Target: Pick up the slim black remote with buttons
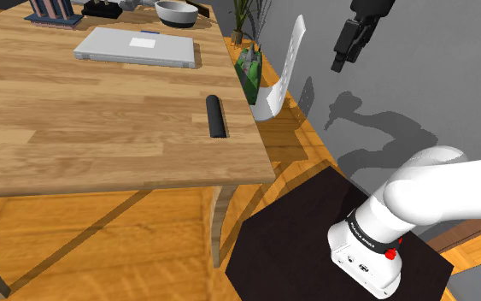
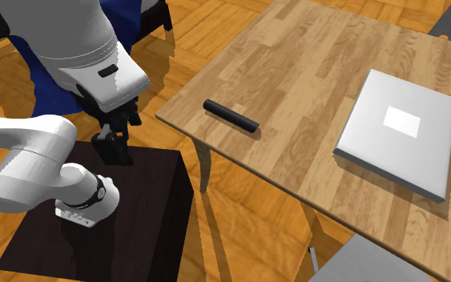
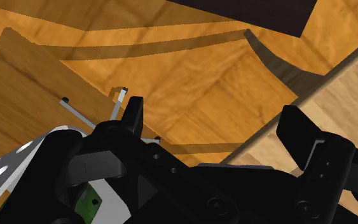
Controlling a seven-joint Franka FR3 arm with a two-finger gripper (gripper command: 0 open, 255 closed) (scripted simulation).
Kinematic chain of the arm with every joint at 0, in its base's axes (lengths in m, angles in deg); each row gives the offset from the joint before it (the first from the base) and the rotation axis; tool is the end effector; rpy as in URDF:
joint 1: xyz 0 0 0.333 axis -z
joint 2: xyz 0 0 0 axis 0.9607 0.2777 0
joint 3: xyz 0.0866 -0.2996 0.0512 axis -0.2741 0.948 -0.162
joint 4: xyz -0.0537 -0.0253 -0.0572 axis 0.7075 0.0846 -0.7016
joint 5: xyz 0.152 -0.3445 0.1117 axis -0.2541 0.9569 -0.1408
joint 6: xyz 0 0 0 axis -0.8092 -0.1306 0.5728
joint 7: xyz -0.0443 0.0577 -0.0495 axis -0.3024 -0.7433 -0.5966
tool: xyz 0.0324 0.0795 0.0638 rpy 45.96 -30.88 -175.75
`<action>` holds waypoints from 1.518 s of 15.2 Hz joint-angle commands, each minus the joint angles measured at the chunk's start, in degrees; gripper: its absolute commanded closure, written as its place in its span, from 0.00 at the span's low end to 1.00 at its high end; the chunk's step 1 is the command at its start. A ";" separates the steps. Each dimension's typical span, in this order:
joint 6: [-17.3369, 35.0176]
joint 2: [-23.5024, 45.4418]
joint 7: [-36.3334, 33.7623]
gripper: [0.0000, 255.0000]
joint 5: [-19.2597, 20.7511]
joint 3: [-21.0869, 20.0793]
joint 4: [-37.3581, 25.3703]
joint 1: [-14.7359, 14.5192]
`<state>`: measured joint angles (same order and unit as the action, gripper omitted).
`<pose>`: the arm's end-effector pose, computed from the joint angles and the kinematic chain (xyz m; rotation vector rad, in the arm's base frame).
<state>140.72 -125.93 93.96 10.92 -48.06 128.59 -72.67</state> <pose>0.2953 0.0113 0.6205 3.0765 0.2788 -0.0335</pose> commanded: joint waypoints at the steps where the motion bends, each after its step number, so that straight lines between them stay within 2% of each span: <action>1: 0.00 0.00 0.00 0.00 0.00 0.00 0.00 0.00; 7: 9.01 1.06 -14.40 0.00 -5.39 -8.61 4.84 0.60; 14: 20.43 7.85 -31.19 0.00 -9.05 -19.41 5.56 2.49; 19: 28.19 15.93 -43.90 0.00 -8.30 -27.67 2.75 5.72; 23: 33.38 24.16 -55.31 0.00 -4.38 -34.68 -1.43 9.60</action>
<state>172.84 -103.95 42.02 5.37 -80.89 128.36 -64.10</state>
